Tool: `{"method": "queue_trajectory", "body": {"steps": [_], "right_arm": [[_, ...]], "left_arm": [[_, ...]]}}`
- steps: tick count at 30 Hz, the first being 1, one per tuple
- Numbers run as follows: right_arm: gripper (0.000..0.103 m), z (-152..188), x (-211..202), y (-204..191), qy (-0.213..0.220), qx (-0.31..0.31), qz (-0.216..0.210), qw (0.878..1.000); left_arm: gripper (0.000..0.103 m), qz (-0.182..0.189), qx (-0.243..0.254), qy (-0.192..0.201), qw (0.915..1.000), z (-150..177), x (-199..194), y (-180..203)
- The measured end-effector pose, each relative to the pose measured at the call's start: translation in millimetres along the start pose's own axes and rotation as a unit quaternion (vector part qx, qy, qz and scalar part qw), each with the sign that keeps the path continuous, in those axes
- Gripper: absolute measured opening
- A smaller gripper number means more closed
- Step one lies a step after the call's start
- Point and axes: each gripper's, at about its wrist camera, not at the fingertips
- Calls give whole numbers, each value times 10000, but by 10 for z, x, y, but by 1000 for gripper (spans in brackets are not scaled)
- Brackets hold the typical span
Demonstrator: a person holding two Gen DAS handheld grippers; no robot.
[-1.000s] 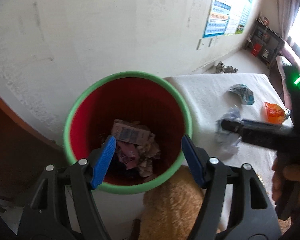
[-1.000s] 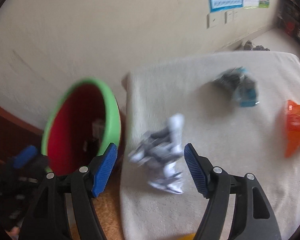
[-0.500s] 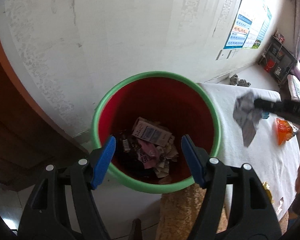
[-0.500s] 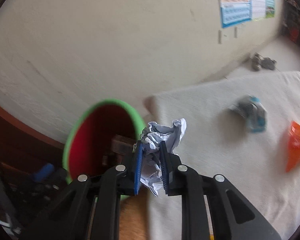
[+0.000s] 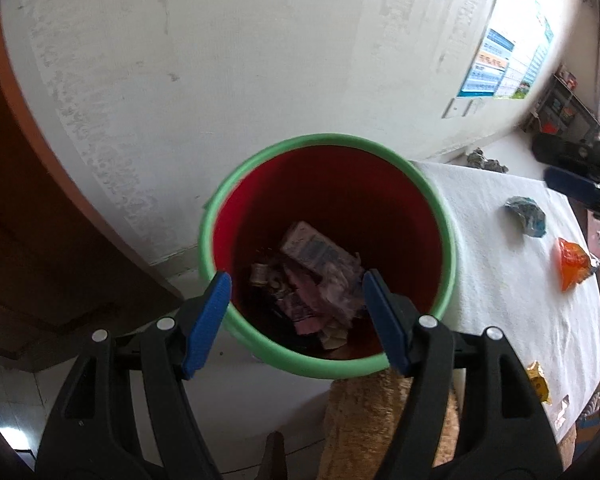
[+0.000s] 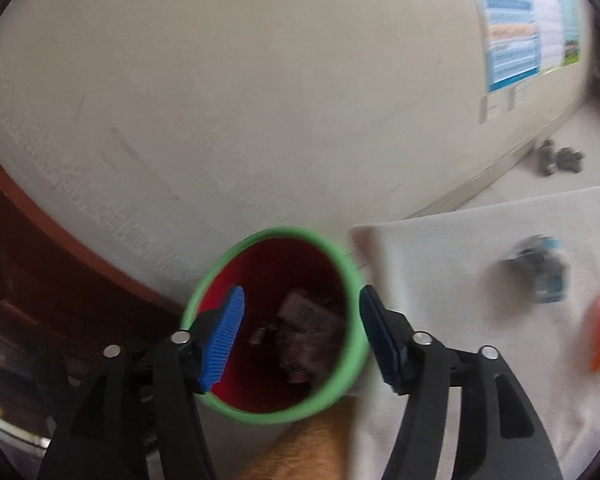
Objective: Collect trash
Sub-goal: 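Grasp the orange snack bag with the right gripper while the left grasps the yellow wrapper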
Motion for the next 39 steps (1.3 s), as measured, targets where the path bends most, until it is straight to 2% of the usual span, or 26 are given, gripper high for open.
{"method": "queue_trajectory", "body": {"steps": [2,5,7,9,12,14,16,18,19,21,24,25,29,34,39], "right_arm": [[65,53,-116,225,126,-20,412,9991],[65,174,-288,770,225,279,1055,9938],[66,312,-439,1278,314,845,1523,9842],[72,462,-626,1825,528,1778,1865,9648],[75,706,-822,2507,803,3091,2088,9243],[75,772,-836,2803,791,3607,2118,9049],[75,767,-790,3006,752,3867,2084,8952],[80,722,-698,3161,693,4059,2060,8877],[84,694,-647,3223,614,4143,2046,8847],[85,638,-486,3334,368,4257,2060,8803],[84,610,-350,3408,203,4245,1985,8832],[80,604,-334,3422,180,4213,1993,8845],[69,608,-362,3468,150,3877,1884,9022],[67,773,-650,3360,367,3678,1461,9176],[67,994,-926,3005,358,3064,1546,9386]], "left_arm": [[65,118,150,36,9998,-3,-24,124],[65,314,408,75,9986,10,-56,309],[67,423,571,47,9975,28,-63,430],[70,487,717,16,9962,49,-63,552],[70,651,875,-127,9939,85,-34,754],[70,817,1014,-232,9912,110,-24,938],[70,1019,1176,-307,9873,137,-39,1124],[71,1264,1298,-397,9827,175,-68,1302],[72,1397,1356,-450,9798,201,-86,1398],[74,1630,1540,-593,9727,281,-117,1604],[74,1800,1840,-749,9634,409,-143,1837],[74,1860,1968,-819,9592,472,-152,1931],[75,2113,2249,-1155,9441,663,-115,2175],[75,2371,2627,-1509,9230,873,-13,2466],[74,2269,2700,-1590,9221,923,183,2611]]}}
Point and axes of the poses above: each gripper's, at about its wrist camera, not at the fingertips, and x roughly the way its jaws point, y to its right, z to its underside, and after that the axes turned 3 degrees about x, right-handed
